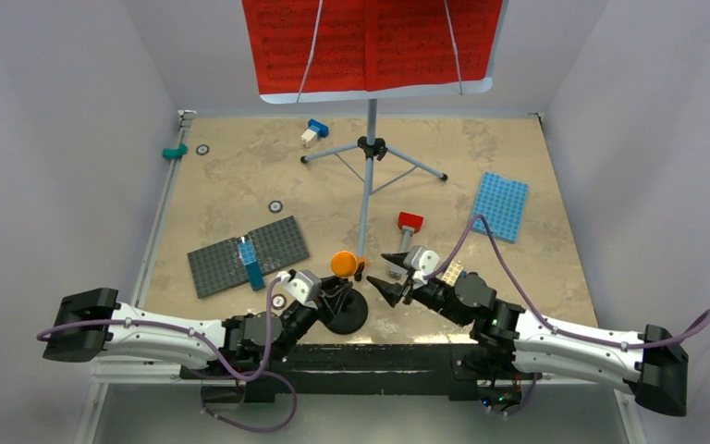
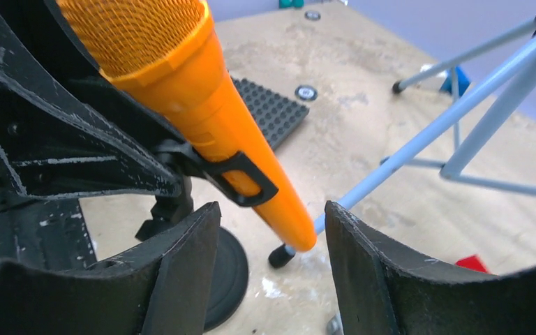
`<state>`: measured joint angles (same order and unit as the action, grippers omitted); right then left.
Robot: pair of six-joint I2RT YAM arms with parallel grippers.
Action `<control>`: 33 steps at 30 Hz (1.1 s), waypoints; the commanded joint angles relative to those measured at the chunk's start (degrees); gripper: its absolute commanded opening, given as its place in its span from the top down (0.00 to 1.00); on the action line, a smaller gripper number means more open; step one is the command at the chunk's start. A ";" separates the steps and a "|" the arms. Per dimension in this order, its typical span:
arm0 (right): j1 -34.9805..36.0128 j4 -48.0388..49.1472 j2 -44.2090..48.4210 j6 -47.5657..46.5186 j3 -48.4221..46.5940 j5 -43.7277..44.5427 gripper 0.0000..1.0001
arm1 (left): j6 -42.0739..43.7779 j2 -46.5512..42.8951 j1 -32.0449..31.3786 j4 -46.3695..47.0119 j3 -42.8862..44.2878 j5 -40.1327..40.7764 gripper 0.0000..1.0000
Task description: Pack up the instrument practice props
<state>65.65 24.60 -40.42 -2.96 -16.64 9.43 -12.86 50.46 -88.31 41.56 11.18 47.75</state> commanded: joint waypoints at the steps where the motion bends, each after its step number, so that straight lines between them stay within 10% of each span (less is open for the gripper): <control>1: 0.62 13.85 0.28 -8.35 0.51 -1.23 0.39 | -5.40 0.92 -0.19 -7.01 -3.06 -4.82 1.00; 24: 2.03 19.75 -14.05 -14.01 -6.50 -5.18 0.39 | -5.26 5.98 -0.19 -8.72 0.16 -10.39 1.00; 28: 2.04 22.89 -15.54 -13.62 -7.04 -3.38 0.47 | -5.24 7.09 -0.19 -8.77 0.89 -11.77 1.00; 33: 2.03 21.53 -14.50 -12.64 -7.61 -2.31 0.83 | -6.12 7.29 -0.18 -10.48 1.03 -11.08 1.00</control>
<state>67.53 41.65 -56.23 -17.74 -21.08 4.95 -13.50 55.18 -87.74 41.85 13.65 42.52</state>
